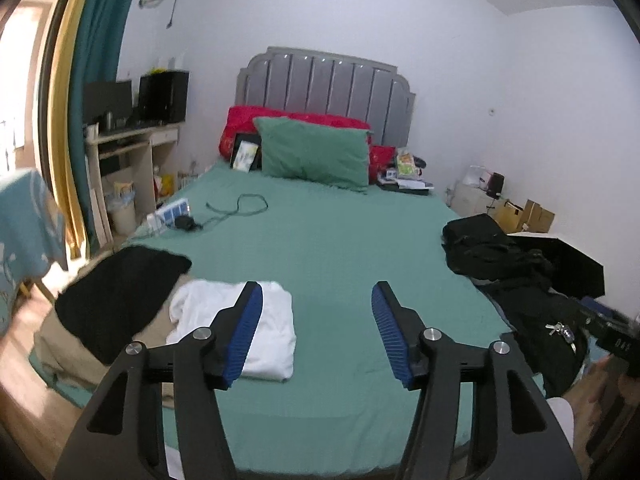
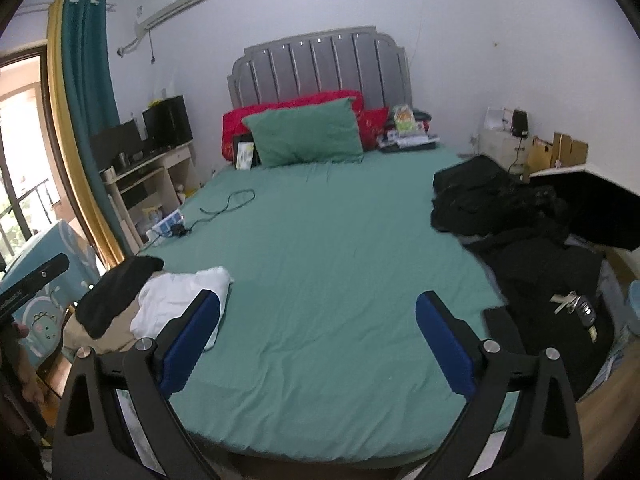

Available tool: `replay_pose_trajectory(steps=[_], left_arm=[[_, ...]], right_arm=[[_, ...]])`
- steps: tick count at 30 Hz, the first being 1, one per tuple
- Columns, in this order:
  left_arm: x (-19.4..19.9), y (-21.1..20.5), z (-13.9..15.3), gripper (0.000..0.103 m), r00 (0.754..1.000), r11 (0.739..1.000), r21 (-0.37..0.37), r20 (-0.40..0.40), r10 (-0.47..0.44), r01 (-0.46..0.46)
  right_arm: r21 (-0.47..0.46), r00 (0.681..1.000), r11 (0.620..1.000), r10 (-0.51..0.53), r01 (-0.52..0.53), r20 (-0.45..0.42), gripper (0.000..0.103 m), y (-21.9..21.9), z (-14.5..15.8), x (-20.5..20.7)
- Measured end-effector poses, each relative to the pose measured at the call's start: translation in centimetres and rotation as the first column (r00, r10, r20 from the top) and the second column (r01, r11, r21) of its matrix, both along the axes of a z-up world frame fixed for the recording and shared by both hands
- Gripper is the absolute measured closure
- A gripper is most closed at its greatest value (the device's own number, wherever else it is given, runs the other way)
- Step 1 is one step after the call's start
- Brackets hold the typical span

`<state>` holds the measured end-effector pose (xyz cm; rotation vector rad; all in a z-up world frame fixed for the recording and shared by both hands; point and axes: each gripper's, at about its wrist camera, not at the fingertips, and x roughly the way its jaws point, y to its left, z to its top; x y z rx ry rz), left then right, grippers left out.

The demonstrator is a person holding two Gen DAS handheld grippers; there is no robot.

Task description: Fold large clothes

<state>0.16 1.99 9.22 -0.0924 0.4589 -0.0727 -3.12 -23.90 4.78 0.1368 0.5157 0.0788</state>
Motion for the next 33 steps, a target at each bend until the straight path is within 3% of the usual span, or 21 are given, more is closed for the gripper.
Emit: replay_pose_trajectory(steps=[11,16,18,19,23,29,33], left_arm=[[-2.4,-0.7,5.5,0.041,0.985,0.999,0.035,0.172,0.008,-0.014],[-4.5,-0.2,7.4,0.028,0.957,1.0,0.005,0.288,0.004,-0.005],[-5.0,0.0,7.5,0.015,0.946,1.0,-0.016,0.323,0.011,-0.006],[-5.3,0.1,7.5,0.014,0.94,1.0,-0.008,0.34,0.01,-0.008],[-5.3,0.1,6.8,0.014,0.941,0.999,0.028,0.338,0.022,-0.034],[-4.3,0.9,5.2,0.014,0.96,0.999,-0.039,0.28,0.009,0.002],[-4.3,0.9,4.4,0.014,0.962,0.999,-0.032,0.273,0.009,0.0]], right_arm=[[-0.072,0.988,0.997,0.001,0.01,0.153,0.001,1.1,5.8,-2.9],[-0.106,0.969,0.994,0.01,0.016,0.246,0.001,2.0,8.7,-4.6],[-0.118,0.962,0.993,0.019,0.013,0.272,0.001,2.3,9.4,-5.1],[-0.124,0.957,0.992,0.026,0.011,0.287,0.001,2.6,9.8,-5.5],[-0.126,0.947,0.992,0.044,-0.003,0.319,0.001,3.4,9.8,-6.0],[-0.102,0.952,0.994,0.067,-0.038,0.298,0.001,3.7,7.9,-4.6],[-0.094,0.954,0.993,0.091,-0.067,0.285,0.001,3.9,7.1,-4.2]])
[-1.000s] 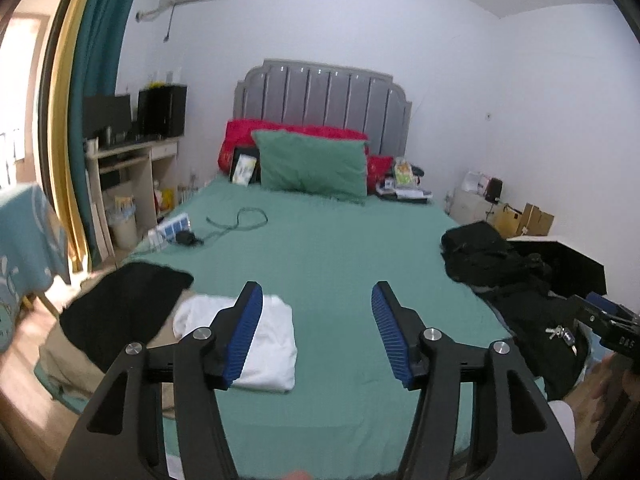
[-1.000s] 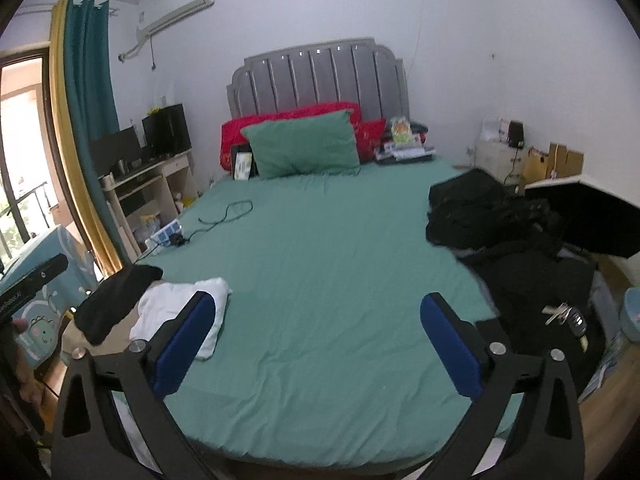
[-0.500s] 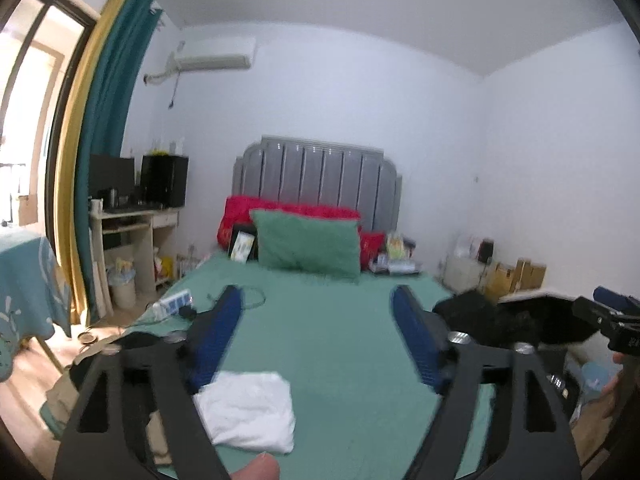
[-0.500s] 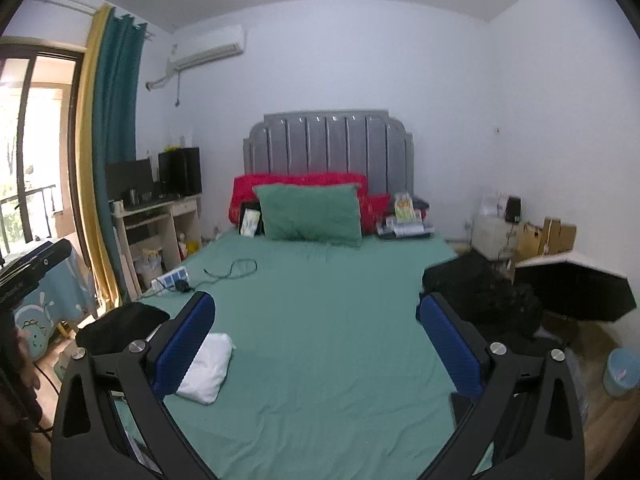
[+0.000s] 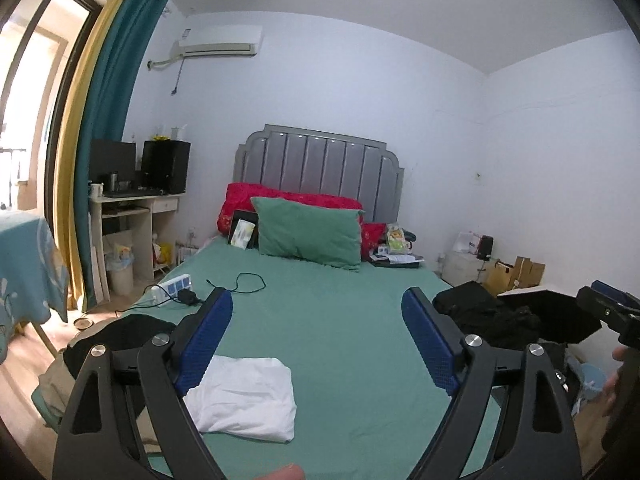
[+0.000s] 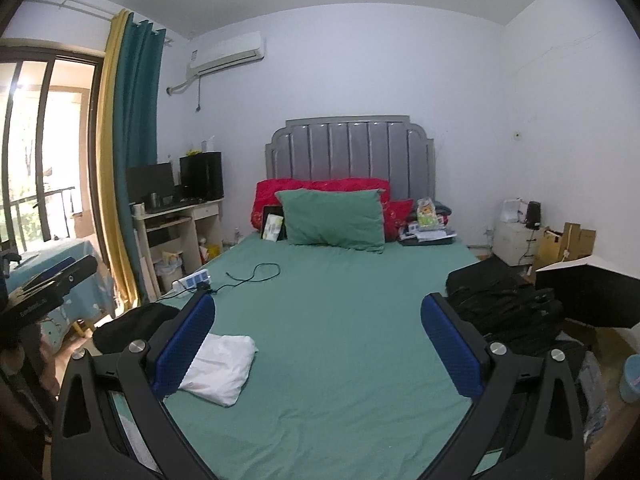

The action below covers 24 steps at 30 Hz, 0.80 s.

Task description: Fold large clothes

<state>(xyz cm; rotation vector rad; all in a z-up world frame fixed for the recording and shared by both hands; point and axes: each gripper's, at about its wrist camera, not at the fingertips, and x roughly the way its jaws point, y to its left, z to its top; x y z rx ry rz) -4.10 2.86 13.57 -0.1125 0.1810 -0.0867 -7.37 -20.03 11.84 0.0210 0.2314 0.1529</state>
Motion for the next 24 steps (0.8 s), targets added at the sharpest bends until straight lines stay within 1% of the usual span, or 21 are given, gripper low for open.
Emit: replay_pose_trajectory(steps=[3,7,24], left_arm=[[0.4,-0.1,-0.7,0.014,1.0,1.0,0.003,-0.018,-0.001,0.001],[0.8,-0.1,-1.3,0.014,0.999,1.0,0.01,-0.043,0.021,-0.021],[0.4,0.0,-1.0,0.014,0.999,1.0,0.013,-0.047,0.027,-0.026]], right_arm=[[-0.005,1.0,1.0,0.01,-0.01,-0.009,0.001,0.0,-0.5,0.2],[-0.003,1.0,1.0,0.01,-0.01,-0.018,0.001,0.2,-1.0,0.2],[-0.011,0.999,1.0,0.015,-0.016,-0.047,0.001,0.5,-1.9,0.5]])
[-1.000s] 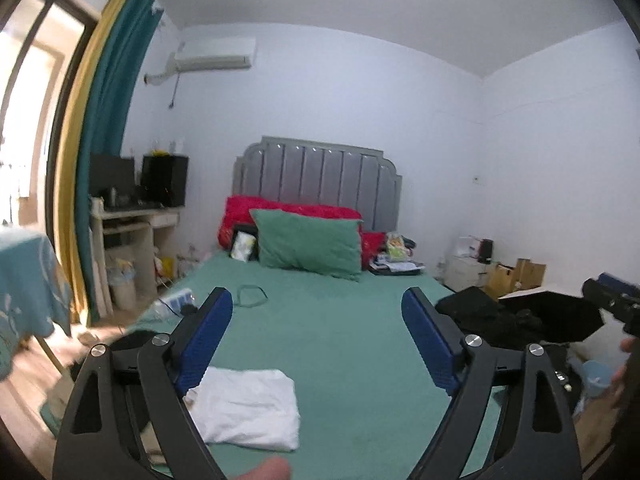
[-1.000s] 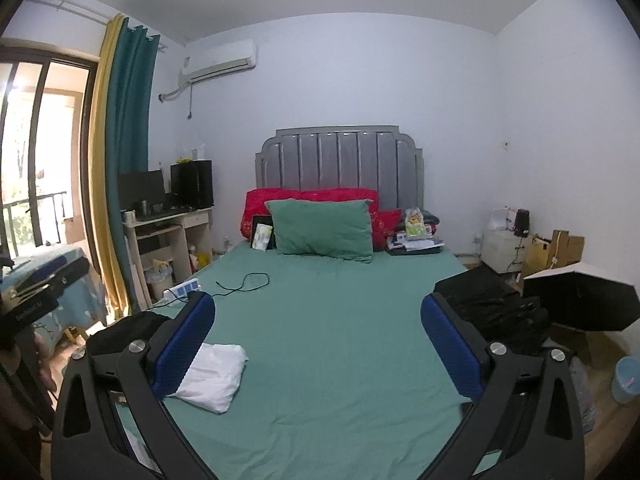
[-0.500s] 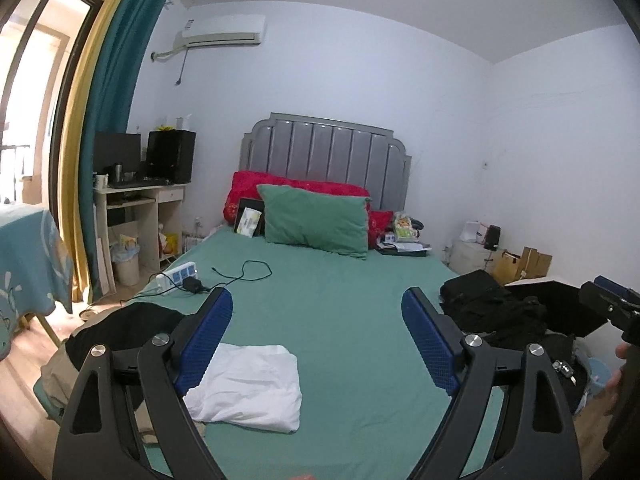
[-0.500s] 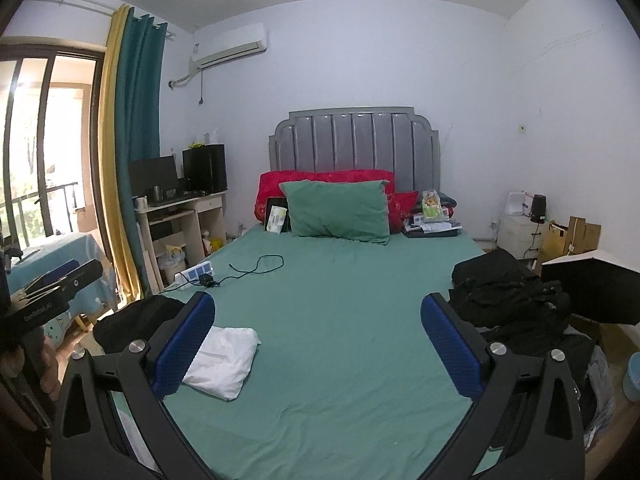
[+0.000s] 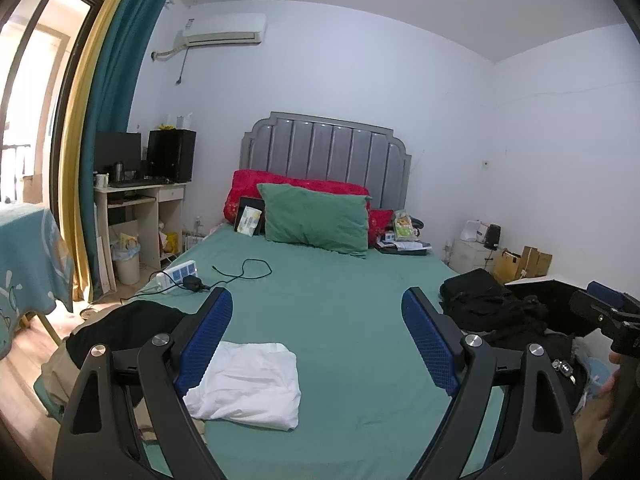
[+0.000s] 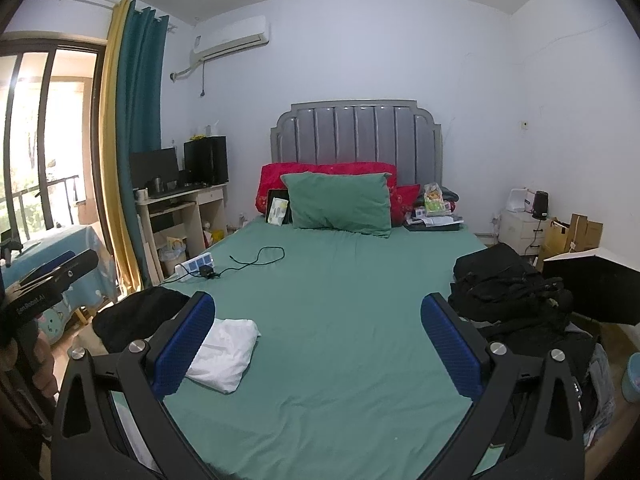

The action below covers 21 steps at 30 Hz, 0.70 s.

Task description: Fold large clothes

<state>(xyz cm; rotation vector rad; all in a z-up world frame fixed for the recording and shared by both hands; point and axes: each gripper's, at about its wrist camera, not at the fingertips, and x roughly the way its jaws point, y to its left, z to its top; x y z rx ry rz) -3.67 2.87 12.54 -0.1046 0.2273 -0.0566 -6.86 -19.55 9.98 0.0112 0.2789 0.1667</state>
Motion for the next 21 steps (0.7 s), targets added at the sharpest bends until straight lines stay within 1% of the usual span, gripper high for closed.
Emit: replay_pose_trajectory(steps=[21], left_arm=[[-0.34,-0.32,-0.06,0.014,1.0,1.0,-0.006,0.007,0.005,-0.005]], right_arm=[[0.007,1.0,1.0,-0.011,0.011,-0.009,0.001,-0.4,-0.37,-0.15]])
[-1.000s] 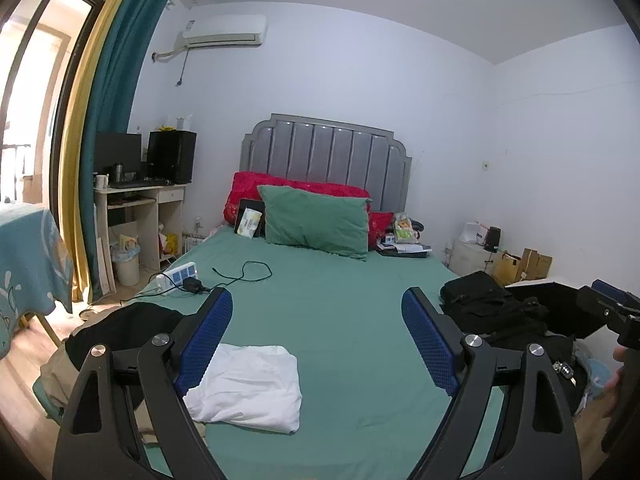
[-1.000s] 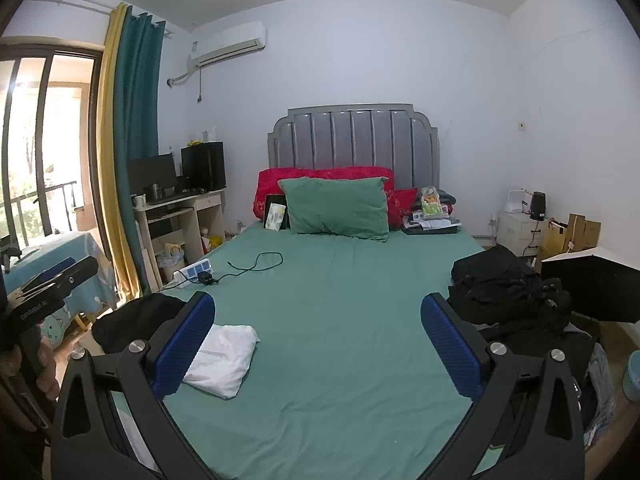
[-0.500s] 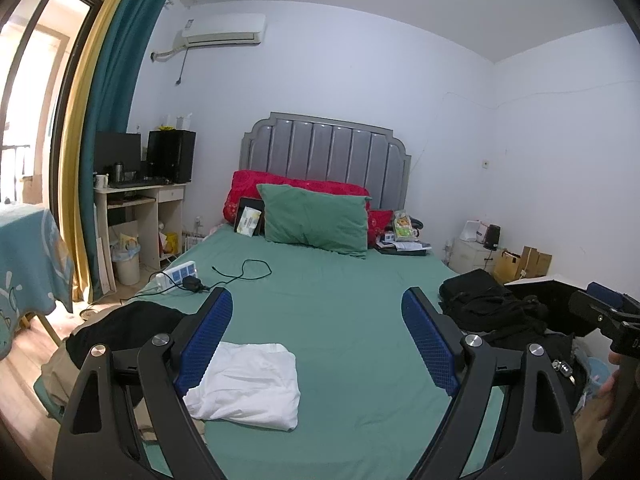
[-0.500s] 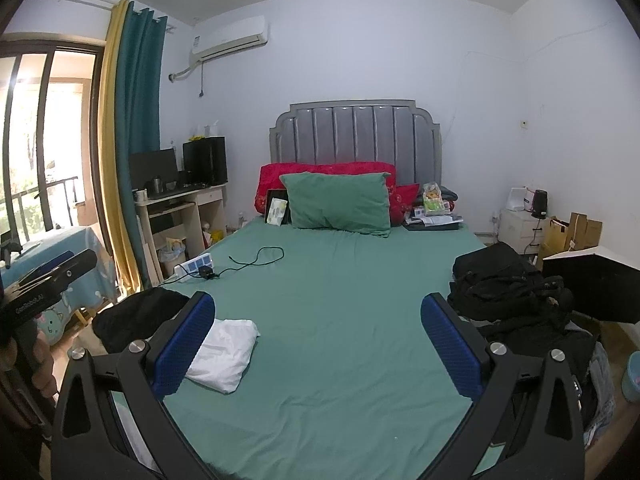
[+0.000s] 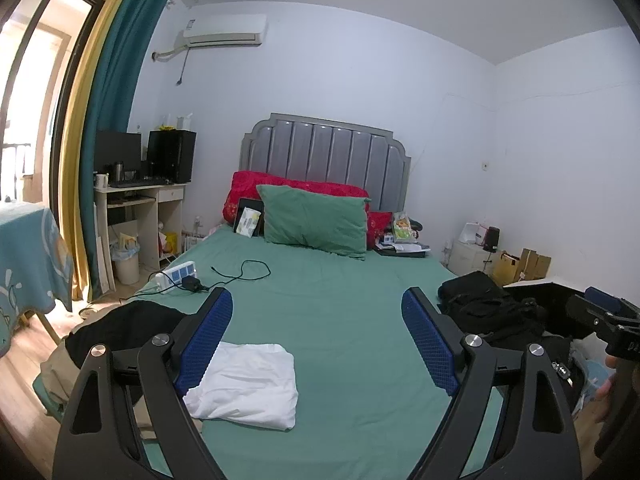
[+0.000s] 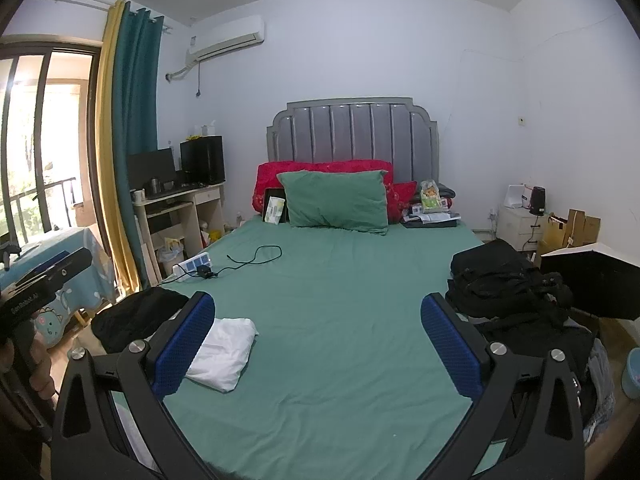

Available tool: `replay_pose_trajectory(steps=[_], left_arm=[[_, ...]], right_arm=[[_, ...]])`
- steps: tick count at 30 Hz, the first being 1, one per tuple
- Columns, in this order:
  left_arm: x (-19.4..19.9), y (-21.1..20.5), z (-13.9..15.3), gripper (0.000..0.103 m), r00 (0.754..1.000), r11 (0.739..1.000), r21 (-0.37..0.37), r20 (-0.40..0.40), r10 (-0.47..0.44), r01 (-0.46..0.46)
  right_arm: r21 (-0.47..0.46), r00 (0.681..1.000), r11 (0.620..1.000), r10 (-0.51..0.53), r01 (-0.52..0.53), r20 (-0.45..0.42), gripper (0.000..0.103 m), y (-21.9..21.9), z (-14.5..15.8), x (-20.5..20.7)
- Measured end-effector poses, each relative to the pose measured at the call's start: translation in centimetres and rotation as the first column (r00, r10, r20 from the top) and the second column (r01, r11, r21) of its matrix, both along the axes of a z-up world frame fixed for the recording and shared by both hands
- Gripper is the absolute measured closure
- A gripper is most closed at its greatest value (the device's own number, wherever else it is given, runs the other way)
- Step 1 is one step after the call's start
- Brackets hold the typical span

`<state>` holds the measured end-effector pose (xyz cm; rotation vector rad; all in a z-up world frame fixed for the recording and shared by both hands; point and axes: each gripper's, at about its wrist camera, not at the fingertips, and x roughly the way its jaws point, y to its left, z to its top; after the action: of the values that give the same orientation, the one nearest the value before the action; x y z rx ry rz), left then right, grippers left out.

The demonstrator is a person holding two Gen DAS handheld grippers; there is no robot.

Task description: Fold large clothes

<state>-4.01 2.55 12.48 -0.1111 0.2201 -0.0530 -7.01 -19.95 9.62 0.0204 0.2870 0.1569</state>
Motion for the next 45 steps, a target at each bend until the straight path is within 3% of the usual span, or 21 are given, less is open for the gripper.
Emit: replay_pose_trajectory(steps=[45], left_arm=[[-0.3,-1.2,0.1,0.014,1.0,1.0,-0.002,0.002,0.0,0.0]], right_arm=[[0.003,1.0,1.0,0.001,-0.001,-0.006,0.001,-0.6,0.1,0.1]])
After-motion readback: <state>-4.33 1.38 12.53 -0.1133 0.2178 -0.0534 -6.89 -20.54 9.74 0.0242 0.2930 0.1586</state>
